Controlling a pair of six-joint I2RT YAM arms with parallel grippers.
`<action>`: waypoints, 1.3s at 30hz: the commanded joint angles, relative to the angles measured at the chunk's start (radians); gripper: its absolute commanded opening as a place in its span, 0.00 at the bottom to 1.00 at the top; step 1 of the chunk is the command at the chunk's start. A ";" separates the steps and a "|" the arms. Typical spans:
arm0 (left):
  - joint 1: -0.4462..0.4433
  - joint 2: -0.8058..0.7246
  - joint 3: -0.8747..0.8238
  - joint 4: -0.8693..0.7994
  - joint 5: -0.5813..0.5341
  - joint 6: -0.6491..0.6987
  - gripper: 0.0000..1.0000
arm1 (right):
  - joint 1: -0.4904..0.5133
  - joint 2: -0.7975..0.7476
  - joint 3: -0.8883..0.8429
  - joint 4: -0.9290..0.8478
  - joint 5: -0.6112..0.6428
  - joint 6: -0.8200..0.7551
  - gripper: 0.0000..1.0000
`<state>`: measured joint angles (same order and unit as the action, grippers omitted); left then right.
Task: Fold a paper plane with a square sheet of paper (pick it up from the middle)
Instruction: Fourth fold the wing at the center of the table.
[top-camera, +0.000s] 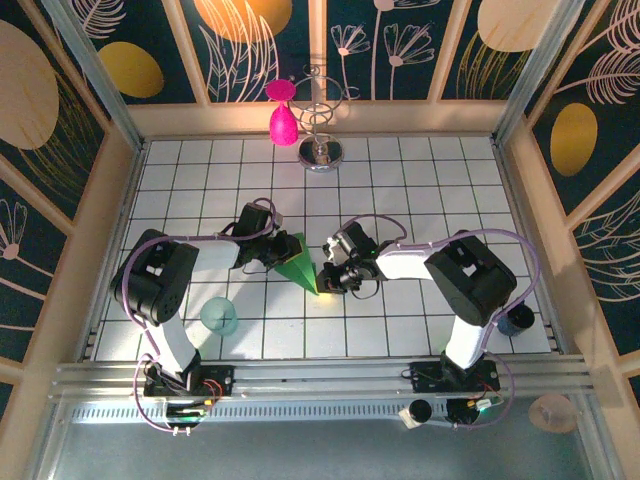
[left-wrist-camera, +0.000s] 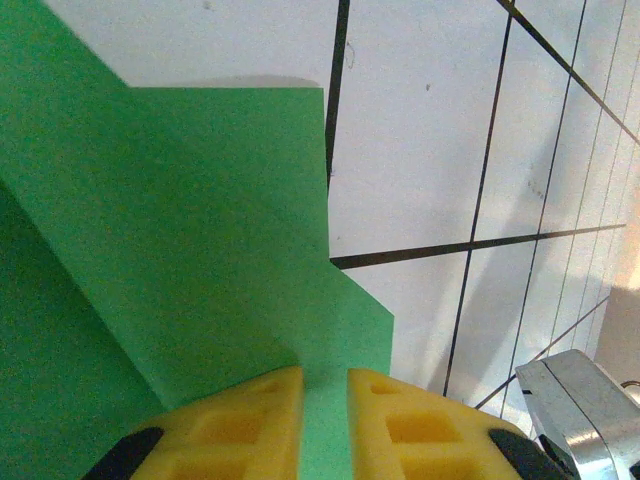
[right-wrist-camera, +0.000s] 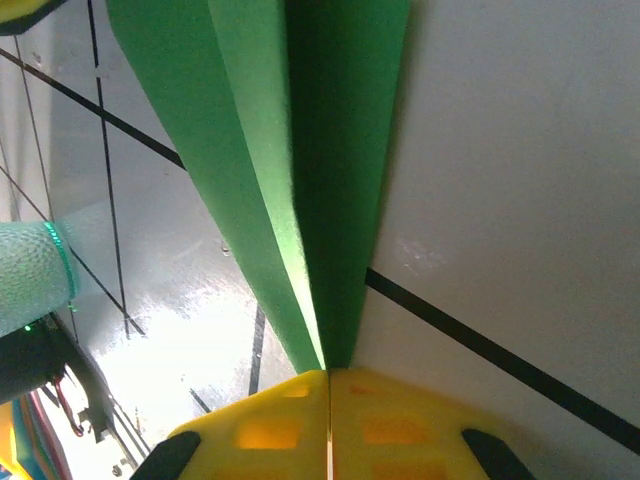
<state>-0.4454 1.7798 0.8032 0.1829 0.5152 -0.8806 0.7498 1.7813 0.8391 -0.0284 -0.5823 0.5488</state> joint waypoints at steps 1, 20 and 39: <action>0.000 -0.005 -0.007 0.002 -0.001 -0.005 0.20 | 0.015 -0.002 0.027 -0.040 0.031 -0.028 0.09; 0.000 -0.005 -0.007 0.001 -0.001 -0.006 0.20 | 0.033 -0.031 0.072 -0.131 0.084 -0.066 0.15; 0.000 0.001 -0.004 -0.001 -0.004 -0.006 0.20 | 0.050 -0.006 0.070 -0.157 0.104 -0.080 0.09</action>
<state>-0.4454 1.7802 0.8032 0.1825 0.5152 -0.8806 0.7841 1.7794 0.8948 -0.1429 -0.4965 0.4938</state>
